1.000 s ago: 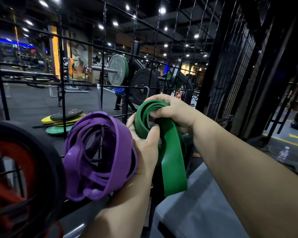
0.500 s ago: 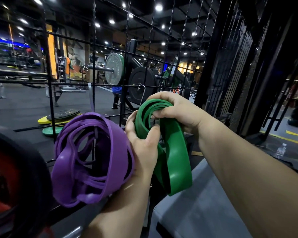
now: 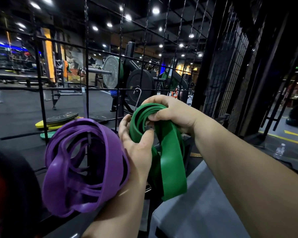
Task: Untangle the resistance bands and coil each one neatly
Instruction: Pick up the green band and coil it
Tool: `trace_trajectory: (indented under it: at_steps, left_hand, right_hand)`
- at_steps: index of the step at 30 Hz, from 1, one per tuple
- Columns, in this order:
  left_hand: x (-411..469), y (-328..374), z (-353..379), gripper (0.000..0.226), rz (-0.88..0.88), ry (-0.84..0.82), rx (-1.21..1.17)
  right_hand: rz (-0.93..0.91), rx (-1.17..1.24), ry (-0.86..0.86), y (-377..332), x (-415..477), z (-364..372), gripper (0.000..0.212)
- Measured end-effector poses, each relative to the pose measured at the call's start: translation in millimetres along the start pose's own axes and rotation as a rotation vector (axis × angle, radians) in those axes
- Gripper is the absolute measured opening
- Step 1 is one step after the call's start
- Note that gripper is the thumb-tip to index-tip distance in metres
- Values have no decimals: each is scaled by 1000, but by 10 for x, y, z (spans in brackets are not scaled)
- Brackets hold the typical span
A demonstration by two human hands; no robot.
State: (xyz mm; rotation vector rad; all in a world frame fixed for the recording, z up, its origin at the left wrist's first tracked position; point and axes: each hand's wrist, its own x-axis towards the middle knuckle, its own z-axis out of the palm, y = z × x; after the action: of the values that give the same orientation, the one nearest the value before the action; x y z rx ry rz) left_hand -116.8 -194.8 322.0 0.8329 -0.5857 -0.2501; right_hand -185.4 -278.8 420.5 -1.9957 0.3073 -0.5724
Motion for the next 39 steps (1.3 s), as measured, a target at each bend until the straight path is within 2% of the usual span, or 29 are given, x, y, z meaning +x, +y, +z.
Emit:
trace_trajectory:
  at_steps: [4,8,12,16,23,26,28,33,36,39]
  left_hand:
    - [-18,46,16,70,18,-16,26]
    - [-4,93,44,60,19,-28,31]
    - [5,63,36,70,-8,-33,97]
    - [19,13,-17,77,-29,-40,185]
    - [85,-27,-96,46,-133,-169,207]
    - [102,-60,-101,48,-202,-158,110]
    - [107,-85,-120,53,-245,-161,93]
    - [104,-87,-143,45,-320,-152,39]
    - [41,-90,-125,58,-261,-96,156]
    - [-13,-97,-131,69,-193,-20,293]
  right_hand:
    - [-13,-285,26,-149,-18,-81,37]
    - [1,-320,10,-254,-42,-133,32]
    - [30,-336,13,-242,-21,-148,37]
    - [81,-184,6,-133,25,-111,39]
    - [128,199,-3,99,78,-20,39]
    - [156,299,-20,162,70,11,32]
    - [169,325,-48,198,64,32,25]
    - [154,428,-84,338,21,84,15]
    - [102,449,16,483,10,132,24]
    - [66,317,130,583,-51,168,27]
